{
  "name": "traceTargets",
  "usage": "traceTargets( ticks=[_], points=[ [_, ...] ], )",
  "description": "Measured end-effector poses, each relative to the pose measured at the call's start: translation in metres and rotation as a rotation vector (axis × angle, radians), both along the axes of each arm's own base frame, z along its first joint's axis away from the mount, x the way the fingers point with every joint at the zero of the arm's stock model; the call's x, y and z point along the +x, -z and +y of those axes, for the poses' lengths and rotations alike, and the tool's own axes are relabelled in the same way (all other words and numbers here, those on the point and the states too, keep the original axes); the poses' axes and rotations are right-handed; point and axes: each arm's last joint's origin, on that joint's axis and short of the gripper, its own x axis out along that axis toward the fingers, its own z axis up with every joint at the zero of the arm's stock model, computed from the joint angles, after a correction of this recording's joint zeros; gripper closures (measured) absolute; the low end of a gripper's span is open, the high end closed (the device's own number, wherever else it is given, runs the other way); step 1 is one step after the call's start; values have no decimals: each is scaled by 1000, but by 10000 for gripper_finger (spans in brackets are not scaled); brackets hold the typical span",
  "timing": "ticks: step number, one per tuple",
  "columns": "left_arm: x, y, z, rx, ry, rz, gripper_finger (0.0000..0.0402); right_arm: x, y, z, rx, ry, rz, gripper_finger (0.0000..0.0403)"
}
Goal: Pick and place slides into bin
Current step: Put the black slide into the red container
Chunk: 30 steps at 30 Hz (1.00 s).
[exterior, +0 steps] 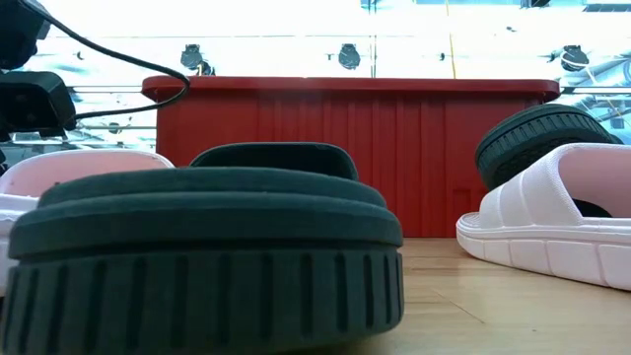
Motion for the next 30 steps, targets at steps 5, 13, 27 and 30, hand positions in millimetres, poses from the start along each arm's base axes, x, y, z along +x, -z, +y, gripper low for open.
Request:
traceTargets(
  ticks=[5, 13, 27, 30],
  points=[
    [1, -1, -1, -12, -3, -14, 396, 0, 0, 0, -24, 1, 4, 403],
    [3, -4, -1, -66, -45, 7, 399, 0, -1, 0, -28, 1, -2, 403],
    [8, -15, -5, -208, -81, 3, 401, 0, -1, 0, -25, 1, -6, 403],
    [10, -18, -6, -239, -88, -13, 401, 0, -1, 0, -25, 1, -6, 403]
  ],
)
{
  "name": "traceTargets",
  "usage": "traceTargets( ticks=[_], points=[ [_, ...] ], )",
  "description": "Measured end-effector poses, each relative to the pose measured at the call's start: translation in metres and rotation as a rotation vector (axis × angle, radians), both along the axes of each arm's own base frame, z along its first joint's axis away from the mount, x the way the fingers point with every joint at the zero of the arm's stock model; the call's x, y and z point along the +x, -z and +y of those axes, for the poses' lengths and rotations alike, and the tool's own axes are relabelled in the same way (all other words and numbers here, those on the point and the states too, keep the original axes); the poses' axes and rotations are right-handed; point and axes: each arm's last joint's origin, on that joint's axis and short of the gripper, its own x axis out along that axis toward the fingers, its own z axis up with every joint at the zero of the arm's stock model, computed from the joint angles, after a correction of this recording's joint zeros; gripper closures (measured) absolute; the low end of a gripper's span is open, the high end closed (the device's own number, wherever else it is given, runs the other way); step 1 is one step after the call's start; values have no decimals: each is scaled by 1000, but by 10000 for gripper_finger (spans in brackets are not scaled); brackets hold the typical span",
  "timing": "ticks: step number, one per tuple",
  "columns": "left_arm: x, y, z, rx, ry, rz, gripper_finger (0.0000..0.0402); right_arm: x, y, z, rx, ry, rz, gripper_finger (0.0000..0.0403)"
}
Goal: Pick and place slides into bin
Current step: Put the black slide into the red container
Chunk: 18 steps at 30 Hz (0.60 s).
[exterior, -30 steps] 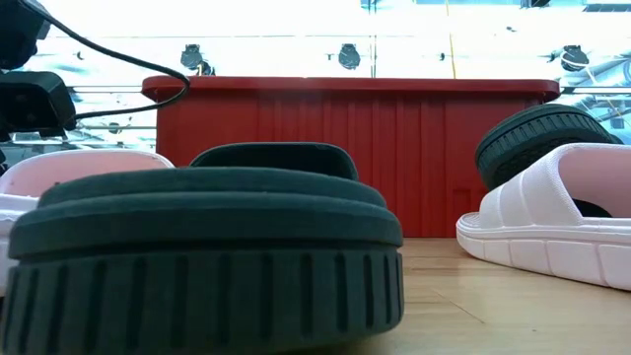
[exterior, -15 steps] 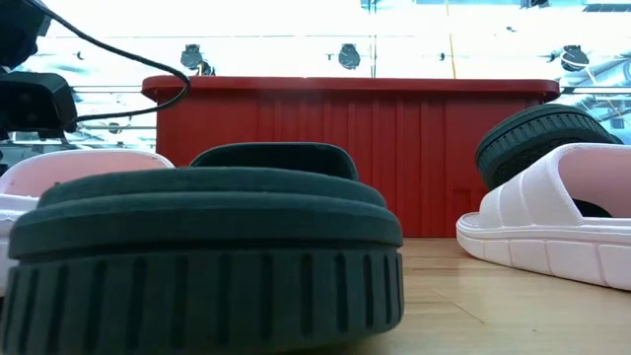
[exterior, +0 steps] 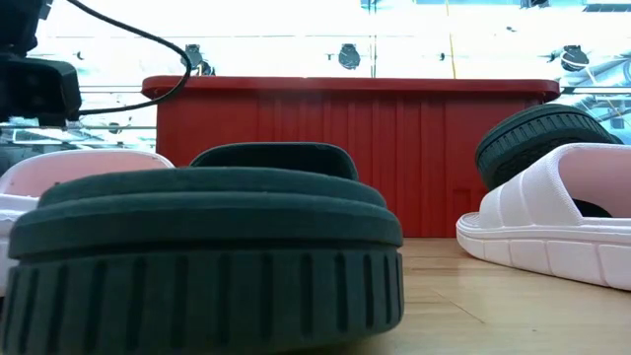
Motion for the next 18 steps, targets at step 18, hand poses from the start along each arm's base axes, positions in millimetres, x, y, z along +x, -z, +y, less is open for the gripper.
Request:
traceTargets(
  ticks=[18],
  points=[
    [17, -58, -8, 38, 19, -54, 401, 0, 0, 0, 0, -1, 0, 403]
  ],
)
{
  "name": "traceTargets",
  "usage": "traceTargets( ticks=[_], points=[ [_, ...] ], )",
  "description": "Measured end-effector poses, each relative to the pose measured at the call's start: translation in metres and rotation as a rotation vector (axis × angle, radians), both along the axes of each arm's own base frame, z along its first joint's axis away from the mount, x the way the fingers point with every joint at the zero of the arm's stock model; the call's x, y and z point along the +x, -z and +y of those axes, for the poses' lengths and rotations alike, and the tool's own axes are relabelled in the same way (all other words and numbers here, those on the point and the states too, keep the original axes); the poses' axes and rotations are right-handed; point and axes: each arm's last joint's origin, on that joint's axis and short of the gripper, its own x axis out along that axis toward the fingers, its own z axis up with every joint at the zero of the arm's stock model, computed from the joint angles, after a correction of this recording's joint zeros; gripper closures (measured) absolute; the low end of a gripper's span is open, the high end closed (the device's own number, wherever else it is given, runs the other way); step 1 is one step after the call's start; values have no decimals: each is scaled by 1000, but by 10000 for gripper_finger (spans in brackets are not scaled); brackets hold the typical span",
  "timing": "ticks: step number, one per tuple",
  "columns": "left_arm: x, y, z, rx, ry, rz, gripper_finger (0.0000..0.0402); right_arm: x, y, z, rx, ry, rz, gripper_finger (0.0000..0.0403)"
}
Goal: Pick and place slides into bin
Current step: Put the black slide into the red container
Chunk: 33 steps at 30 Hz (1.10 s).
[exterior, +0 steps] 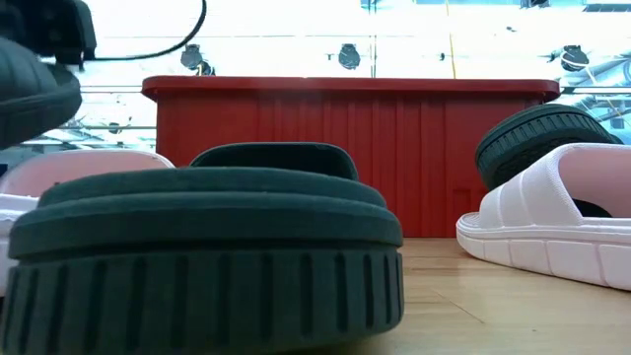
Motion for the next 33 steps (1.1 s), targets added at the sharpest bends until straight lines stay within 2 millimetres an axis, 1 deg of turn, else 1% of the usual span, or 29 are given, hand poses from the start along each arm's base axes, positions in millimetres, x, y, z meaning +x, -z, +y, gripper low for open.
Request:
traceTargets(
  ticks=[4, 9, 16, 20, 26, 31, 33],
  points=[
    [1, -24, 1, 93, 4, 13, 401, 0, 0, 0, -2, 0, 0, 403],
    [0, -56, 3, 176, -32, 16, 401, 0, 0, 0, -11, 0, 2, 403],
    [-5, -100, 9, 255, -119, -25, 401, 0, 0, 0, -11, 0, 2, 403],
    [-8, -120, 13, 287, -167, -46, 401, 0, 0, 0, -11, 0, 2, 403],
    [-14, -152, 19, 330, -213, -143, 401, 0, 0, 0, -14, 0, 2, 403],
    [-19, -173, 29, 392, -269, -200, 401, 0, 0, 0, -19, 0, 3, 403],
    [-20, -182, 33, 425, -291, -250, 401, 0, 0, 0, -19, 0, 3, 403]
  ],
)
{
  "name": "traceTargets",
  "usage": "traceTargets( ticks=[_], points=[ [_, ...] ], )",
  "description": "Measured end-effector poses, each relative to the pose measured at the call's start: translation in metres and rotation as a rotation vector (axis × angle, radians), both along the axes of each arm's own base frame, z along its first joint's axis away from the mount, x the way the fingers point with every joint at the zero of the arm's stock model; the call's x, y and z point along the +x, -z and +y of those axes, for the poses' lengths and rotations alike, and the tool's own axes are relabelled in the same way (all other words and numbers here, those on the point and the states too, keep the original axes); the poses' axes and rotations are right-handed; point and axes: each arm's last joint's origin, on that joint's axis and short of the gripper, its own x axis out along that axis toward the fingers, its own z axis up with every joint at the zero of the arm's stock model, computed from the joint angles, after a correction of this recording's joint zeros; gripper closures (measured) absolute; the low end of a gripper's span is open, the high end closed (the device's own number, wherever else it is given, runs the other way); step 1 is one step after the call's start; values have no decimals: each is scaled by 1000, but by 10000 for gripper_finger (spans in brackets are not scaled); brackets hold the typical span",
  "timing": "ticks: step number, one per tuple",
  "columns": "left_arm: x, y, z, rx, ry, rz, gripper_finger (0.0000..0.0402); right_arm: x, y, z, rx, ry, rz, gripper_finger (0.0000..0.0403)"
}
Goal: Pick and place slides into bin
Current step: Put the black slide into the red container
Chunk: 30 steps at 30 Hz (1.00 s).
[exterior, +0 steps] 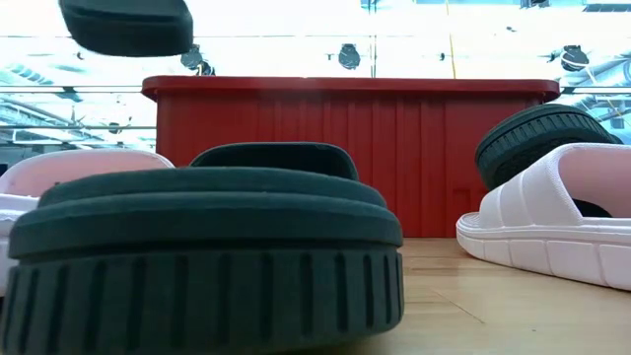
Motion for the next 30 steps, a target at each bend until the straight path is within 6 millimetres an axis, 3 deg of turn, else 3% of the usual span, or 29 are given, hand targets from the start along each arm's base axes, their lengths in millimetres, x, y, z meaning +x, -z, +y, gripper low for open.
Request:
traceTargets(
  ticks=[17, 30],
  points=[
    [-1, -69, 30, 440, -110, -294, 401, 0, 0, 0, -41, -2, 7, 403],
    [38, -69, 63, 846, -175, -113, 401, 0, 0, 0, -45, -2, 8, 403]
  ],
)
